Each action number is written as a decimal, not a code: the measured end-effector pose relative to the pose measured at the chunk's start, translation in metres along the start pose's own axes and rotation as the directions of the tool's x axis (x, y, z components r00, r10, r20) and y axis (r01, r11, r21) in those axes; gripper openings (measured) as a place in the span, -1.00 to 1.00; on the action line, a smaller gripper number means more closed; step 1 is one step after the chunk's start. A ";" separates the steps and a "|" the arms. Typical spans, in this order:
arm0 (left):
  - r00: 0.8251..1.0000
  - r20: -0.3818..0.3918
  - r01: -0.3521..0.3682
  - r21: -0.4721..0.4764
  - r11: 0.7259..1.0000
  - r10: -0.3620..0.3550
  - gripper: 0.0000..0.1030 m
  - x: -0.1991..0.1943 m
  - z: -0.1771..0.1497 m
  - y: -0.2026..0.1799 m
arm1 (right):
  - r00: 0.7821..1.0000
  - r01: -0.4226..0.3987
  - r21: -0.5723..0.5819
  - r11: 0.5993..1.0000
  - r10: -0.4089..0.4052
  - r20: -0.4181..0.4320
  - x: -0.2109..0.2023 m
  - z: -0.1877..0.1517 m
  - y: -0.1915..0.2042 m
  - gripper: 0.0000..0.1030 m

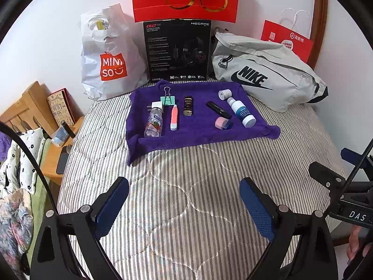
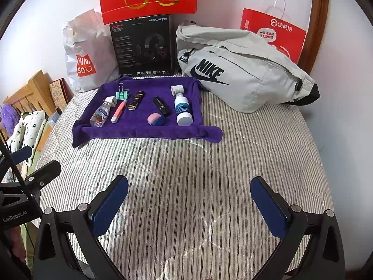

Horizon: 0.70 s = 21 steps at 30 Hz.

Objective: Organize rigid objects

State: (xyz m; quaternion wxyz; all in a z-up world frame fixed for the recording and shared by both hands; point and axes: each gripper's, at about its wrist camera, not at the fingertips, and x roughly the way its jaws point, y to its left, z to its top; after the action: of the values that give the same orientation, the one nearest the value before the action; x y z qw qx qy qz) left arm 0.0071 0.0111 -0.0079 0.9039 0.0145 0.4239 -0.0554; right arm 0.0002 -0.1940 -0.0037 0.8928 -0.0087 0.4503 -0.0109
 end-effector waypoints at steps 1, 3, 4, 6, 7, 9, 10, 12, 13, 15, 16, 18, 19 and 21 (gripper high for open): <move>1.000 -0.002 0.001 0.001 1.000 -0.001 0.87 0.000 0.000 0.002 | 1.000 -0.003 0.001 1.000 0.003 0.001 0.000 0.000 0.000 1.00; 1.000 -0.004 0.000 0.003 1.000 0.000 0.87 0.001 -0.001 0.004 | 1.000 -0.002 0.000 1.000 0.002 -0.001 0.000 0.000 0.000 1.00; 1.000 -0.005 0.001 0.007 1.000 -0.001 0.87 0.001 -0.001 0.005 | 1.000 -0.001 -0.001 1.000 0.001 -0.001 0.000 0.000 0.000 1.00; 1.000 -0.006 0.003 0.014 1.000 -0.003 0.87 0.001 0.000 0.006 | 1.000 -0.001 -0.001 1.000 0.001 -0.004 0.000 -0.001 0.001 1.00; 1.000 -0.007 0.002 0.016 1.000 -0.002 0.87 0.001 0.000 0.006 | 1.000 -0.001 -0.002 1.000 0.001 -0.005 0.001 -0.001 0.001 1.00; 1.000 -0.007 0.002 0.018 1.000 -0.002 0.87 0.001 0.000 0.006 | 1.000 0.001 -0.003 1.000 -0.001 -0.006 0.001 -0.001 0.001 1.00; 1.000 -0.008 0.000 0.017 1.000 0.000 0.87 0.001 0.000 0.005 | 1.000 0.000 -0.005 1.000 0.000 -0.008 0.001 -0.001 0.001 1.00; 1.000 -0.007 -0.001 0.014 1.000 0.001 0.87 0.001 0.000 0.004 | 1.000 0.000 -0.003 1.000 0.000 -0.008 0.001 -0.001 0.001 1.00; 1.000 -0.008 0.001 0.017 1.000 -0.001 0.87 0.001 0.000 0.005 | 1.000 -0.001 -0.003 1.000 0.001 -0.009 0.001 -0.001 0.001 1.00; 1.000 -0.005 -0.001 0.017 1.000 0.002 0.87 0.000 -0.001 0.005 | 1.000 0.000 -0.005 1.000 0.000 -0.011 0.002 -0.002 0.001 1.00; 1.000 -0.006 0.001 0.019 1.000 -0.001 0.87 0.001 0.000 0.005 | 1.000 0.001 -0.005 1.000 -0.001 -0.011 0.002 -0.002 0.002 1.00; 1.000 -0.005 0.000 0.020 1.000 0.000 0.87 0.001 0.000 0.005 | 1.000 0.000 -0.006 1.000 -0.001 -0.010 0.002 -0.002 0.002 1.00; 1.000 -0.005 0.001 0.021 1.000 -0.001 0.87 0.001 0.000 0.005 | 1.000 0.000 -0.006 1.000 0.000 -0.009 0.002 -0.002 0.002 1.00; 1.000 -0.005 0.000 0.020 1.000 0.001 0.87 0.001 0.000 0.005 | 1.000 -0.003 -0.005 1.000 0.003 -0.007 0.001 -0.003 0.002 1.00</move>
State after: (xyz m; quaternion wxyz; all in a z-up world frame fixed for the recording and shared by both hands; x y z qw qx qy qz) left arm 0.0081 0.0158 -0.0087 0.9026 0.0237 0.4257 -0.0593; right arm -0.0014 -0.1924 -0.0058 0.8912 -0.0103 0.4535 -0.0085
